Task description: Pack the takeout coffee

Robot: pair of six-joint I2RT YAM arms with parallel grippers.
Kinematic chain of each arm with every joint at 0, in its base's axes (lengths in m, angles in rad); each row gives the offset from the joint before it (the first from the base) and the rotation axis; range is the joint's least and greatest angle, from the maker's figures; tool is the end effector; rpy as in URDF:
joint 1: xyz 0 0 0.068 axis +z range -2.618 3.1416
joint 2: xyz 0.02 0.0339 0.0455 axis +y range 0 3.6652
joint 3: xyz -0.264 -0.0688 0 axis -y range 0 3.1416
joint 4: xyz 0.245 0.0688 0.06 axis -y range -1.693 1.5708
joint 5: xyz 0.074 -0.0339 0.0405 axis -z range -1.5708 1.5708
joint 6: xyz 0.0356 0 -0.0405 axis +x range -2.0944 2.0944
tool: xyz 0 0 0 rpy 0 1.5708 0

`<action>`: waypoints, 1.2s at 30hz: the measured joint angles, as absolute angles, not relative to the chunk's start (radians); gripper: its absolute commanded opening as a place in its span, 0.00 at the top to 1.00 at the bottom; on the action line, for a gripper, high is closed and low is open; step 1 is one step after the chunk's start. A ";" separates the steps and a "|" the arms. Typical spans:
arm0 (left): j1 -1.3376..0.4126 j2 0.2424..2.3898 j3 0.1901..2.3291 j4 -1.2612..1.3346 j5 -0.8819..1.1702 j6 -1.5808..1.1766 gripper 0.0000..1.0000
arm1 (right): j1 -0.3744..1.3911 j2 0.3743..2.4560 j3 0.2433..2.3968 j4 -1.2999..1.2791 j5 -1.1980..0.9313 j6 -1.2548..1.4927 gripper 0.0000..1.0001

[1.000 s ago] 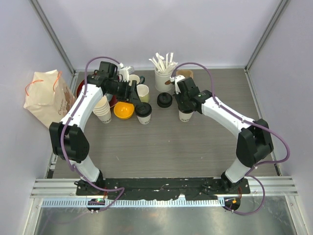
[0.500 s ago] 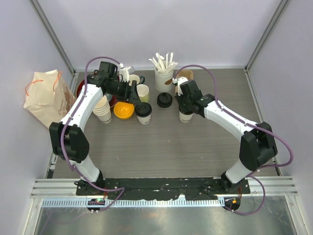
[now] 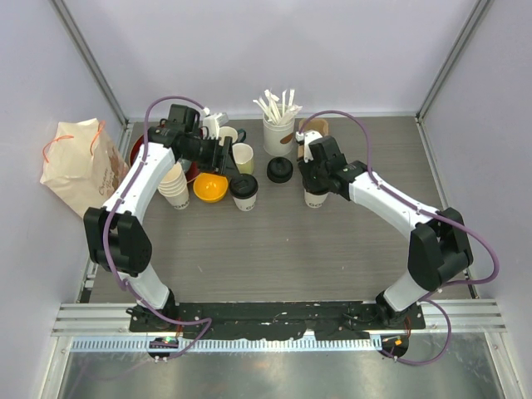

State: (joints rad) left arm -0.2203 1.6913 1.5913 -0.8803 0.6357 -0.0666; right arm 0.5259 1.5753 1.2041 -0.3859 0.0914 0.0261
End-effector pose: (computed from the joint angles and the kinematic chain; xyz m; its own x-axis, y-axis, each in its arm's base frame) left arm 0.3454 -0.0990 0.3256 -0.8420 0.1337 -0.5227 0.4434 0.7235 -0.5292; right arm 0.3050 0.1733 0.2694 -0.6054 -0.3213 -0.7282 -0.4269 0.9033 -0.0437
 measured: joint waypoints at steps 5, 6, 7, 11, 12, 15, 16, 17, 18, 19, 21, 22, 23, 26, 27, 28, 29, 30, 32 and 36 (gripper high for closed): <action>-0.220 1.691 1.591 -0.880 0.636 -0.066 0.33 | 0.526 1.575 1.204 -0.397 0.077 0.030 0.53; -0.220 1.691 1.591 -0.880 0.636 -0.066 0.33 | 0.526 1.575 1.205 -0.400 0.075 0.030 0.51; -0.220 1.691 1.591 -0.880 0.636 -0.066 0.33 | 0.526 1.575 1.205 -0.404 0.073 0.029 0.50; -0.220 1.691 1.591 -0.880 0.636 -0.066 0.33 | 0.526 1.570 1.221 -0.428 0.064 0.030 0.41; -0.221 1.691 1.591 -0.880 0.636 -0.066 0.33 | 0.526 1.567 1.229 -0.436 0.062 0.030 0.39; -0.228 1.691 1.591 -0.880 0.632 -0.066 0.33 | 0.526 1.552 1.257 -0.446 0.056 0.032 0.33; -0.232 1.691 1.591 -0.880 0.627 -0.066 0.34 | 0.526 1.545 1.266 -0.448 0.052 0.033 0.32; -0.236 1.691 1.591 -0.880 0.624 -0.066 0.36 | 0.526 1.536 1.273 -0.448 0.047 0.035 0.32; -0.242 1.691 1.591 -0.880 0.619 -0.066 0.36 | 0.526 1.528 1.278 -0.448 0.045 0.036 0.35; -0.250 1.691 1.591 -0.880 0.614 -0.068 0.37 | 0.525 1.518 1.283 -0.449 0.047 0.042 0.38; -0.270 1.688 1.591 -0.873 0.598 -0.070 0.38 | 0.515 1.495 1.288 -0.444 0.052 0.066 0.47; -0.284 1.684 1.591 -0.869 0.589 -0.072 0.40 | 0.503 1.481 1.285 -0.440 0.050 0.081 0.51; -0.302 1.678 1.591 -0.863 0.575 -0.075 0.41 | 0.484 1.464 1.279 -0.430 0.042 0.101 0.60; -0.376 1.664 1.602 -0.844 0.540 -0.096 0.50 | 0.366 1.383 1.196 -0.362 -0.006 0.167 0.65; -0.402 1.665 1.611 -0.834 0.537 -0.111 0.52 | 0.318 1.356 1.166 -0.350 -0.023 0.189 0.65; -0.430 1.672 1.626 -0.820 0.534 -0.131 0.55 | 0.273 1.335 1.141 -0.338 -0.036 0.209 0.65; -0.456 1.682 1.643 -0.802 0.534 -0.155 0.56 | 0.234 1.323 1.122 -0.332 -0.053 0.223 0.65; -0.478 1.699 1.668 -0.790 0.534 -0.179 0.56 | 0.202 1.317 1.105 -0.321 -0.074 0.241 0.66; -0.525 1.760 1.742 -0.770 0.535 -0.218 0.58 | 0.165 1.316 1.065 -0.291 -0.126 0.266 0.69; -0.585 1.918 1.884 -0.717 0.546 -0.297 0.64 | 0.104 1.316 0.965 -0.252 -0.234 0.308 0.68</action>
State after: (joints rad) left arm -0.5854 1.9182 1.8843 -0.7170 0.5461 -0.2966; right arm 0.1040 1.3155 0.9653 -0.2523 -0.2337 0.3080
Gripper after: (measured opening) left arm 0.409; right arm 0.307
